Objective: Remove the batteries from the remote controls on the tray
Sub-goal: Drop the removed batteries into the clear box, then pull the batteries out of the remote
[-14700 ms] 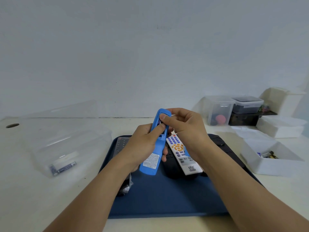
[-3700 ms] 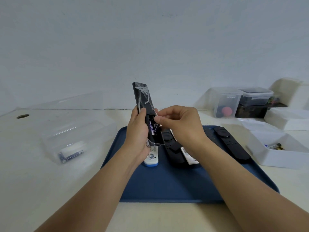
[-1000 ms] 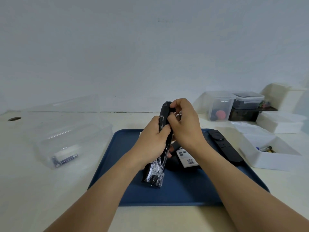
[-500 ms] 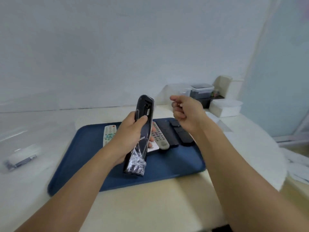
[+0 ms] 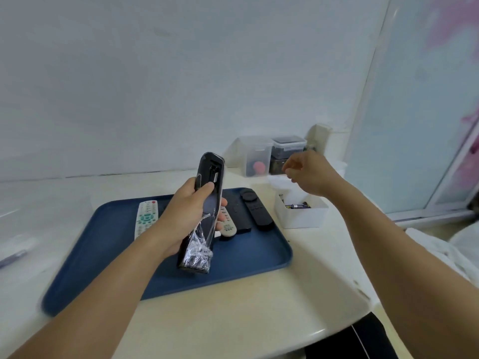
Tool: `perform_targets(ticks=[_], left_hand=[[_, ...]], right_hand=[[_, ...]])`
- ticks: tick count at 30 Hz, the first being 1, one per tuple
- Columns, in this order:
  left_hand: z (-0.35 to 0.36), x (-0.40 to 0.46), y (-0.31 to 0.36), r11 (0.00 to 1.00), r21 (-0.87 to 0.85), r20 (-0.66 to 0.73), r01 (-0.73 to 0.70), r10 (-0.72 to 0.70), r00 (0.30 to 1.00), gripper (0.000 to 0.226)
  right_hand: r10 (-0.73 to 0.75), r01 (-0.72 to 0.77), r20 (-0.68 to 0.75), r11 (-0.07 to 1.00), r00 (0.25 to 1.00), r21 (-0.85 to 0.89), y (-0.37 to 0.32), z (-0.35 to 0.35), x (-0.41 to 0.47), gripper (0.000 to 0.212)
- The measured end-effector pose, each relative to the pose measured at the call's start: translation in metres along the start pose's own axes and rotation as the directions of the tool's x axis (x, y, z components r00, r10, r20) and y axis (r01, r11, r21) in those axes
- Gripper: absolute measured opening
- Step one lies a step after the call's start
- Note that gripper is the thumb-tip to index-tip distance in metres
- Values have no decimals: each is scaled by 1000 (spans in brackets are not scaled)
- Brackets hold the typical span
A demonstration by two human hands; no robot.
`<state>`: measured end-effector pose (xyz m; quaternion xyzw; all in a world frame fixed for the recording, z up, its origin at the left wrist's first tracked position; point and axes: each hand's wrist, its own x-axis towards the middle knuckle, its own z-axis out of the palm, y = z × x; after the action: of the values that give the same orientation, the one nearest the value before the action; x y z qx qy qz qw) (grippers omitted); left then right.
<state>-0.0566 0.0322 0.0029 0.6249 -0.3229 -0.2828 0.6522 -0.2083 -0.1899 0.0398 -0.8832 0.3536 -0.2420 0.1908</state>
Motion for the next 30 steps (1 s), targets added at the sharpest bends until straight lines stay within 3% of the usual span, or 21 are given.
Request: perform_targets(ticks=[2,4,7,10,14,19,22,27,30], left_hand=[[-6,-1,6,999,-50,-18,6,-7,1000,16],[-20,0,11,997,-74,-39,-9,7,999,15],[-63,-4,17,987,-155,-120,-47,29,992,15],[-123,-18,24,989,-144,-302,-44,-2,953,20],[-207,-43,31,984,-163,-494,-68,-22,869,24],[-279,-85,27,992,-114,-613,-58,-24,790,21],[-302,-99,22,990,-129,-617,-63,-31,786,19],[-309,-104,12,970,-191,-618,-152,2,786,19],[-301,-98,5,984,-79,-636,-160,74,768,17]], right_hand=[[-68,74,-44,988,997,137,-29,5,-13,11],[-207,197,9,942,978,271,-74,19,-25,9],[-475,427,73,839,877,338,-150,61,-36,9],[-609,549,89,760,788,347,-209,108,-33,23],[-652,577,215,750,727,324,-265,155,-28,37],[-709,749,427,655,561,105,-318,214,-33,45],[-661,735,496,675,564,64,-322,230,-42,41],[-688,728,457,675,564,118,-317,227,-50,36],[-690,718,447,682,569,139,-321,227,-46,32]])
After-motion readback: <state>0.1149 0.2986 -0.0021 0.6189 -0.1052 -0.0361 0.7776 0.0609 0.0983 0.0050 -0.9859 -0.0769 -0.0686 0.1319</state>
